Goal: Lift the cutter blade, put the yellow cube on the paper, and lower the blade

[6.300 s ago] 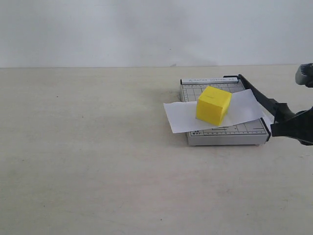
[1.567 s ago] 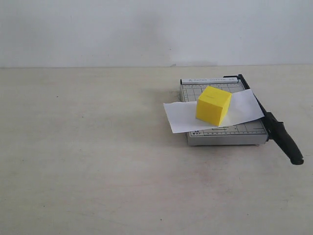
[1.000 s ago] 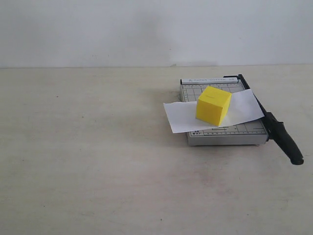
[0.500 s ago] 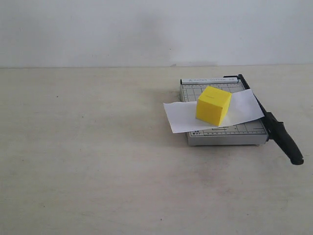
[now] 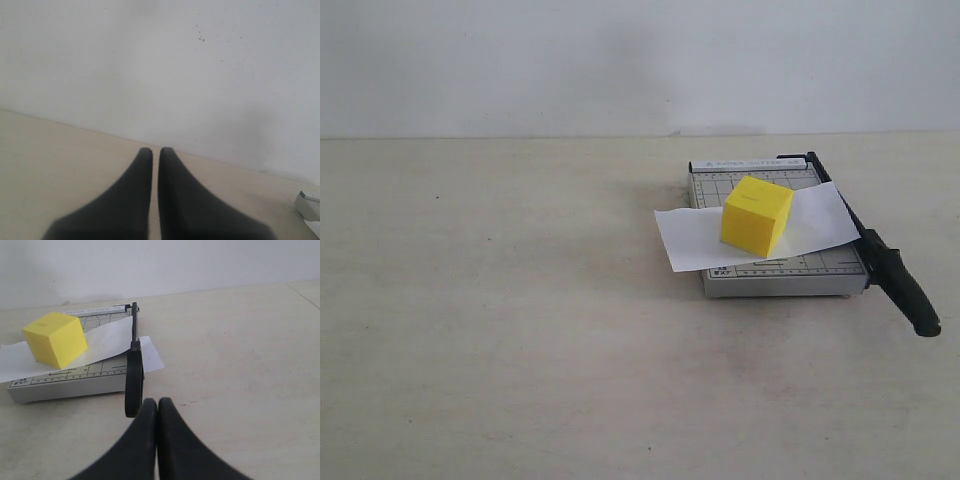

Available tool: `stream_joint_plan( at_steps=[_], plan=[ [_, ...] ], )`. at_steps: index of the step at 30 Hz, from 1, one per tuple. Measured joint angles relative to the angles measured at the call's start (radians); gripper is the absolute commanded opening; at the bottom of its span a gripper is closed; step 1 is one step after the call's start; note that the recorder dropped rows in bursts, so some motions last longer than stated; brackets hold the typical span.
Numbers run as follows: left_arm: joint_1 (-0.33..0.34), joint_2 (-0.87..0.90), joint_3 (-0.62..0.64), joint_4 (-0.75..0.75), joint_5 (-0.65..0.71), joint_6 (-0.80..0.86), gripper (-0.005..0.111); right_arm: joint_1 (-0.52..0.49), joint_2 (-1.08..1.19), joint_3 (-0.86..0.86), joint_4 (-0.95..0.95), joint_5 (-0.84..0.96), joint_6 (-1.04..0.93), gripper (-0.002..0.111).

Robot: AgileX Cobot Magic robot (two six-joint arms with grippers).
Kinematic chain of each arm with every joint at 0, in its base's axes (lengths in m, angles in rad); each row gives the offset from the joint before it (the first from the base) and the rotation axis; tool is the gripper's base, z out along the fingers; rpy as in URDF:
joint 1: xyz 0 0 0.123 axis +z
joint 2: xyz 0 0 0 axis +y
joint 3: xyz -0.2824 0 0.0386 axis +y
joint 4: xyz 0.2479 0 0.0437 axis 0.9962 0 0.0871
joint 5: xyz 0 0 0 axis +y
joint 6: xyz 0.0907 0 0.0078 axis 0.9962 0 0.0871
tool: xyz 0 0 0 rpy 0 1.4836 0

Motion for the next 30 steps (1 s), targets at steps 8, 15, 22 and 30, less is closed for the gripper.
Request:
stream_joint_plan(
  at_steps=[8,15,22,30],
  plan=[
    [0.000,0.000,0.000,0.000,0.000,0.000,0.005,0.000,0.000,0.000,0.000,0.000,0.002,0.000],
    [0.000,0.000,0.000,0.000,0.000,0.000,0.005,0.000,0.000,0.000,0.000,0.000,0.004,0.000],
    [-0.005,0.000,0.000,0.019,0.000,0.000,0.005,0.000,0.000,0.000,0.000,0.000,0.004,0.000],
    [-0.063,0.000,0.000,0.074,0.000,0.000,0.005,0.000,0.000,0.000,0.000,0.000,0.004,0.000]
  ],
)
